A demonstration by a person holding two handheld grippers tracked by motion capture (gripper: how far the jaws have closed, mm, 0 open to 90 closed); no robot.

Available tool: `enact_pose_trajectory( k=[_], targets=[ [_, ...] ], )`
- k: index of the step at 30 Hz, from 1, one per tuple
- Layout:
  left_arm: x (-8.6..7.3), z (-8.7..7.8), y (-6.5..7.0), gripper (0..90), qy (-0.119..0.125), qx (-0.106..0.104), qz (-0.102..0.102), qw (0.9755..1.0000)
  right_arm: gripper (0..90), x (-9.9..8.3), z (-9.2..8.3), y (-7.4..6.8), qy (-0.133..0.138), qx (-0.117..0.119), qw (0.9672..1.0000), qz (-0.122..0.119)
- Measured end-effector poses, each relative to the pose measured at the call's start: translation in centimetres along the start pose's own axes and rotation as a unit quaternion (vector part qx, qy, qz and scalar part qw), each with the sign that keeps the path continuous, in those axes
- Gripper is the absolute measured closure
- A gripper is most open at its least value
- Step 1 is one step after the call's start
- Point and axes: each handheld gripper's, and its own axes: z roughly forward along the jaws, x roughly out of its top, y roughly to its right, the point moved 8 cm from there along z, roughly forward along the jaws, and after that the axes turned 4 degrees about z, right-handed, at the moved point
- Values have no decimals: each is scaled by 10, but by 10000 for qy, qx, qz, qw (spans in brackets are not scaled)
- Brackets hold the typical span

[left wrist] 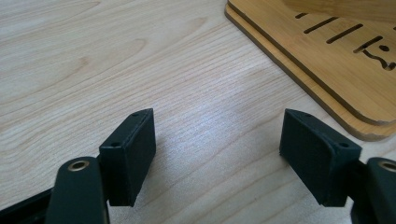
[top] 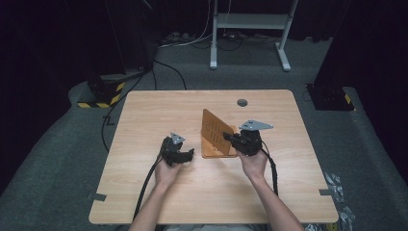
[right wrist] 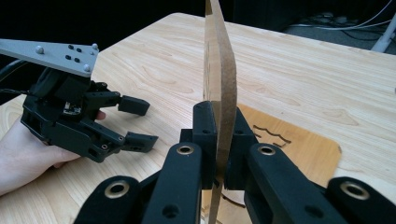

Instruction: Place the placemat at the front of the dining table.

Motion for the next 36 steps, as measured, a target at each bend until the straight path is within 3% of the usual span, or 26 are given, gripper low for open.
enact_pose_trajectory(
  k=[25, 36],
  targets=[
    [0, 1, 0, 268, -2, -9, -24, 10000, 866, -1, -17, 20, 59, -178, 9998, 101],
    [0, 1, 0, 268, 0, -10, -23, 10000, 866, 1, -38, 37, 189, -381, 9989, 178]
  ],
)
